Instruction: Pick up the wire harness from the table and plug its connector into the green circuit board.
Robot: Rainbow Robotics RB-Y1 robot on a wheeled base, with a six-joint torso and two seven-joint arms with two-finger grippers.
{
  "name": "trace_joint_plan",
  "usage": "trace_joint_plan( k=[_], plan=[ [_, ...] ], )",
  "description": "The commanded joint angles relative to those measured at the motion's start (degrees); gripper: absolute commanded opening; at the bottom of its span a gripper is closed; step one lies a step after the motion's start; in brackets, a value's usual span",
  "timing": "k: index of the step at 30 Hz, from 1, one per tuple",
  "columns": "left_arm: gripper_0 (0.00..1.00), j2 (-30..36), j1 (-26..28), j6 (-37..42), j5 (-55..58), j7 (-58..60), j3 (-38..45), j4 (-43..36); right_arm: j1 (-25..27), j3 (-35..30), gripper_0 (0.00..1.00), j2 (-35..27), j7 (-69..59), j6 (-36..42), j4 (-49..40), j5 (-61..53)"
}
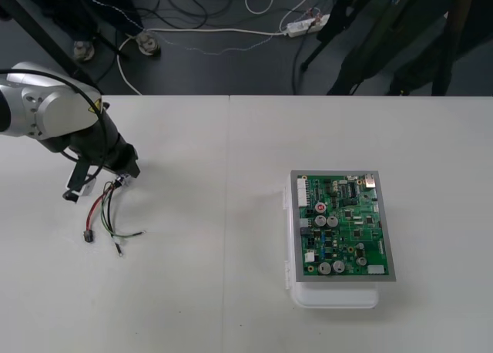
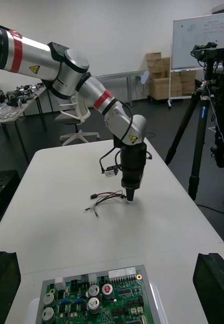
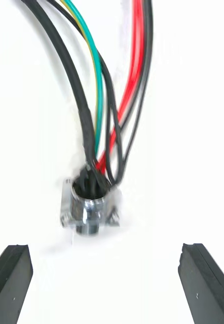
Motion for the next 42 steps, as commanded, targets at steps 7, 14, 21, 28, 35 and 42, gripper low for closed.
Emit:
trace_joint_plan(
  k=[7, 14, 21, 28, 35, 42],
  plan=[
    [0.85, -1.1, 3.1, 4.2, 1.5, -4.0, -0.5, 0.7, -1.1, 0.6, 1.00, -2.6, -3.5, -0.4, 0.1, 0.2],
    [0.85, -1.1, 4.4, 6.1, 1.5, -4.0, -0.5, 0.9, -1.1, 0.6, 1.00, -2.6, -3.5, -0.4, 0.1, 0.2],
    [0.85, -1.2, 4.5, 7.3, 1.5, -4.0, -0.5, 0.9, -1.1, 0.6, 1.00, -2.6, -3.5, -0.4, 0.1, 0.2],
    [0.85, -1.5, 4.7, 8.0, 1.0, -4.0, -0.5, 0.9, -1.1, 0.6, 1.00, -2.6, -3.5, -0.4, 0.1, 0.2],
    [0.85, -1.7, 4.9, 8.7, 0.8, -4.0, -0.6, 0.9, -1.1, 0.6, 1.00, -2.6, -3.5, -0.4, 0.1, 0.2],
    [0.60, -2.0, 4.9, 8.7, 0.7, -4.0, -1.0, 0.9, -1.1, 0.6, 1.00, -2.6, -3.5, -0.4, 0.1, 0.2]
  ],
)
